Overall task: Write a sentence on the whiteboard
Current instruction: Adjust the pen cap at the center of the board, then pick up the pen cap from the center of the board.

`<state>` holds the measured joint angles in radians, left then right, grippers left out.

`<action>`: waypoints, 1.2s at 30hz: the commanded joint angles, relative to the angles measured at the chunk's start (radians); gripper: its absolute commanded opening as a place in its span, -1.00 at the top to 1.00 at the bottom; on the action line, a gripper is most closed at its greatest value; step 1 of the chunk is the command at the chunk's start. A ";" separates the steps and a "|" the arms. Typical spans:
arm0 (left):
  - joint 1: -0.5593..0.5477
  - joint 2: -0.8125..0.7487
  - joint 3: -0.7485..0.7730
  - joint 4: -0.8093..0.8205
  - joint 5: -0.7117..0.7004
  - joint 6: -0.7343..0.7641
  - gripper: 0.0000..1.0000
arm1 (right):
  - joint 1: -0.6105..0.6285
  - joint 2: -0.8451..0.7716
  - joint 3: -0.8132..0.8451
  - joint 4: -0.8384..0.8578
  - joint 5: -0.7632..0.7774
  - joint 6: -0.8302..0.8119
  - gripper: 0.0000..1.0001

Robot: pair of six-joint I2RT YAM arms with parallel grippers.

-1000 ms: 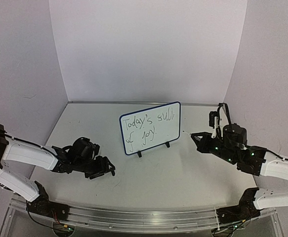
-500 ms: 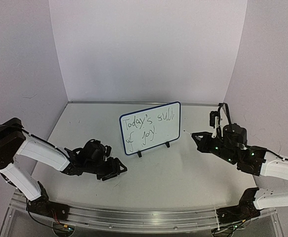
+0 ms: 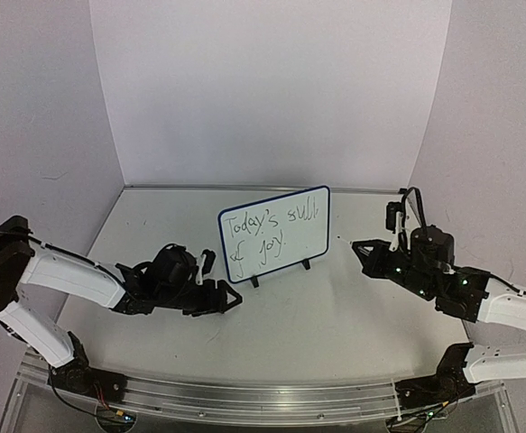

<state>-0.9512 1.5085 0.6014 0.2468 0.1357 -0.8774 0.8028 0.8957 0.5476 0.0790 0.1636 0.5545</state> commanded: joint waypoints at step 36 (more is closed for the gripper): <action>0.066 0.185 0.191 -0.338 0.066 0.525 -0.35 | -0.003 -0.053 -0.005 -0.022 -0.002 0.023 1.00</action>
<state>-0.8879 1.6841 0.7795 -0.0376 0.1991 -0.3841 0.8028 0.8597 0.5475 0.0513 0.1589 0.5689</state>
